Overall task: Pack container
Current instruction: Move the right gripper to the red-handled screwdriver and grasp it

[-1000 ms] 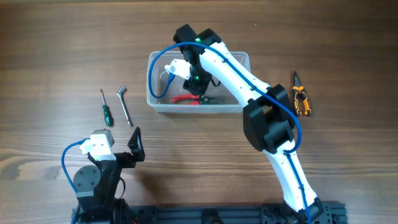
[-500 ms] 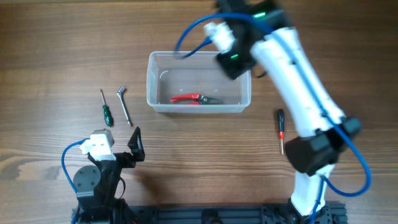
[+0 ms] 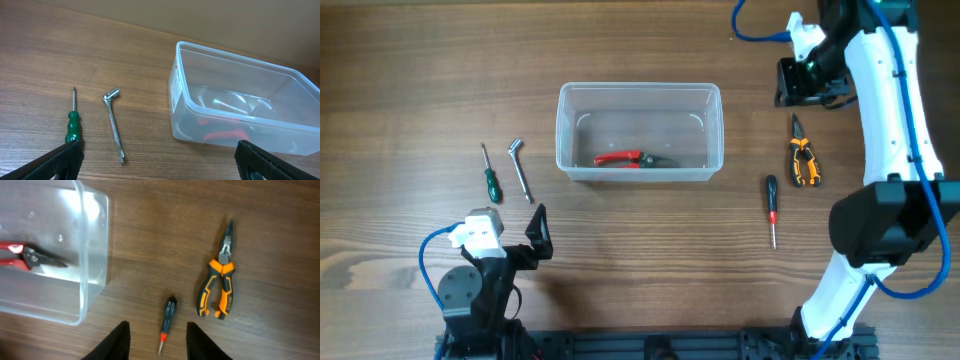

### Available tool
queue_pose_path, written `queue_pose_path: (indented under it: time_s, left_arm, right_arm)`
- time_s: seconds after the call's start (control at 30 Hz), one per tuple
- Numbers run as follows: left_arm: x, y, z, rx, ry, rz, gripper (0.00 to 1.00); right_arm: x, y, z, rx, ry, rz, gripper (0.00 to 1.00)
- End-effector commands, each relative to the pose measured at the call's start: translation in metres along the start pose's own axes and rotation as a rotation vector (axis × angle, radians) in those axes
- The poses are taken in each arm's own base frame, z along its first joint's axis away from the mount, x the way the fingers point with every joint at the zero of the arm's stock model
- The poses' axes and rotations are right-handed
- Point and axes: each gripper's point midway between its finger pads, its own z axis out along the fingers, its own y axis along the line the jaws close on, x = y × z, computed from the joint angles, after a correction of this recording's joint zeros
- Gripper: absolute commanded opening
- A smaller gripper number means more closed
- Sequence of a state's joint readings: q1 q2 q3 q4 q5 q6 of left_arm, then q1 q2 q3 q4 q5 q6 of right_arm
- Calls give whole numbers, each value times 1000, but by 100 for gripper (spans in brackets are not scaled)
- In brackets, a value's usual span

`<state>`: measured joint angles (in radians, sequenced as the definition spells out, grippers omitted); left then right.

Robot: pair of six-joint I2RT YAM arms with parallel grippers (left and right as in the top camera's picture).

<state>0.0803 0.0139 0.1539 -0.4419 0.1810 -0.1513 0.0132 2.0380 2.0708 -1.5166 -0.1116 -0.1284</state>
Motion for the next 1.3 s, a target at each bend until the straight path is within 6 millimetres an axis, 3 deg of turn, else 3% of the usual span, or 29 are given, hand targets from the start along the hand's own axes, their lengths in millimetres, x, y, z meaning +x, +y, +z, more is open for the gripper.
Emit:
queue_pose_path:
  time_s: [0.0, 0.13, 0.2, 0.27, 0.37, 0.47, 0.7, 0.8, 1.1, 1.27]
  left_arm:
    - [1, -1, 0, 7, -1, 18, 100]
    - [1, -1, 0, 7, -1, 18, 100]
    - [1, -1, 0, 7, -1, 18, 99]
    - [1, -1, 0, 7, -1, 18, 100]
    - [1, -1, 0, 7, -1, 18, 100]
    - [1, -1, 0, 7, -1, 18, 100]
    - [1, -1, 0, 7, -1, 18, 100]
    - [1, -1, 0, 7, -1, 18, 100]
    - [1, -1, 0, 7, -1, 18, 100]
    - [1, -1, 0, 7, -1, 18, 100]
  right_arm:
    - [7, 2, 26, -26, 42, -5, 37]
    - [25, -2, 75, -34, 104, 2, 38]
    - [32, -2, 87, -35, 108, 3, 37]
    - [37, -2, 90, -31, 80, 1, 38]
    - [47, 0, 81, -14, -36, 2, 40]
    - [69, 0, 72, 18, -93, 18, 41]
    - [109, -8, 94, 64, 8, 130, 40]
    - [118, -17, 103, 119, 27, 140, 40]
    - [120, -17, 121, 106, 52, 132, 40]
    - [128, -13, 147, 63, 137, 111, 40]
